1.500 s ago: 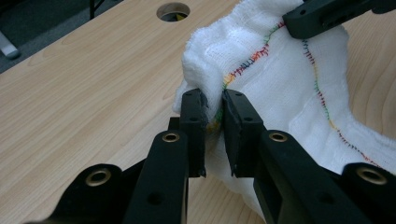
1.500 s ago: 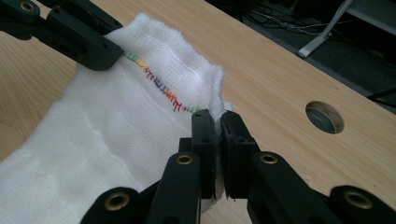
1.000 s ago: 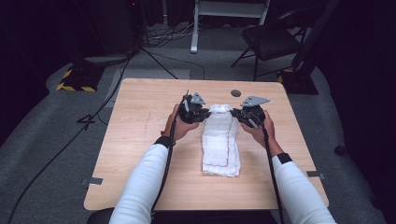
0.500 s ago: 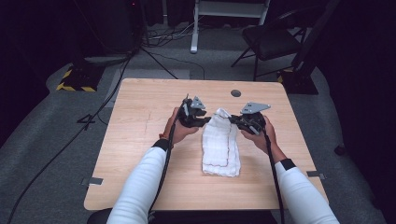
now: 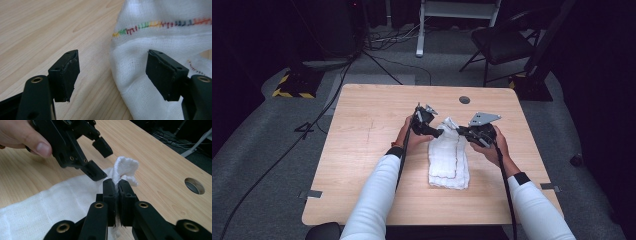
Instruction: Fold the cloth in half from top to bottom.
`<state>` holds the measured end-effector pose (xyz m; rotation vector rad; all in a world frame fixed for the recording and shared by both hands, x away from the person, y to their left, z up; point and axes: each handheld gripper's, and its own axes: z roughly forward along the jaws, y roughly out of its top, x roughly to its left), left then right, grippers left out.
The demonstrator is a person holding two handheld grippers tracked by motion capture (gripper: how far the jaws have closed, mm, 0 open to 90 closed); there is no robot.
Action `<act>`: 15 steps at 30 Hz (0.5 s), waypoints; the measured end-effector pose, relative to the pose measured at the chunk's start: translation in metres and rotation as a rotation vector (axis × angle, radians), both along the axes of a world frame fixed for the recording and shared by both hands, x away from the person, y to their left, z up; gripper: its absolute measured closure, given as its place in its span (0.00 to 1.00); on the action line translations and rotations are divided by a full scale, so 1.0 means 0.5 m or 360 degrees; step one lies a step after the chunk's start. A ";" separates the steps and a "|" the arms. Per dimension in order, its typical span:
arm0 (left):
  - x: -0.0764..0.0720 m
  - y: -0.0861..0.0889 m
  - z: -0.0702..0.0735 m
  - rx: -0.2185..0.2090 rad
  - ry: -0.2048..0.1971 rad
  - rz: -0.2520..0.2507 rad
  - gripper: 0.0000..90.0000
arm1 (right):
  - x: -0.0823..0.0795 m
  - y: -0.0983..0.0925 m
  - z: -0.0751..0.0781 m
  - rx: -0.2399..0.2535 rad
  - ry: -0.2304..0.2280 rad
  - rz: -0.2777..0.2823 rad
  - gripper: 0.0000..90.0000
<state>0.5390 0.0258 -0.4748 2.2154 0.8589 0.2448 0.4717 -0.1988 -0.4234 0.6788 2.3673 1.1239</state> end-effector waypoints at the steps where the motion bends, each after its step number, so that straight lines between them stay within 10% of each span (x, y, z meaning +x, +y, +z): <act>1: 0.000 -0.003 -0.003 0.0017 0.0010 -0.0008 0.32 | -0.001 0.000 0.000 -0.0009 -0.0007 0.0009 0.95; 5: 0.001 -0.009 -0.009 0.0028 0.0024 -0.0065 0.45 | -0.004 0.000 0.000 -0.0018 -0.0008 0.0021 0.95; 11: -0.008 -0.009 -0.005 0.0016 -0.0014 -0.0134 0.89 | -0.006 -0.001 -0.007 -0.0014 -0.0003 0.0019 0.95; 15: -0.022 0.006 0.015 -0.0031 -0.0084 -0.0154 0.93 | -0.009 -0.005 -0.004 0.0008 -0.0010 0.0022 0.95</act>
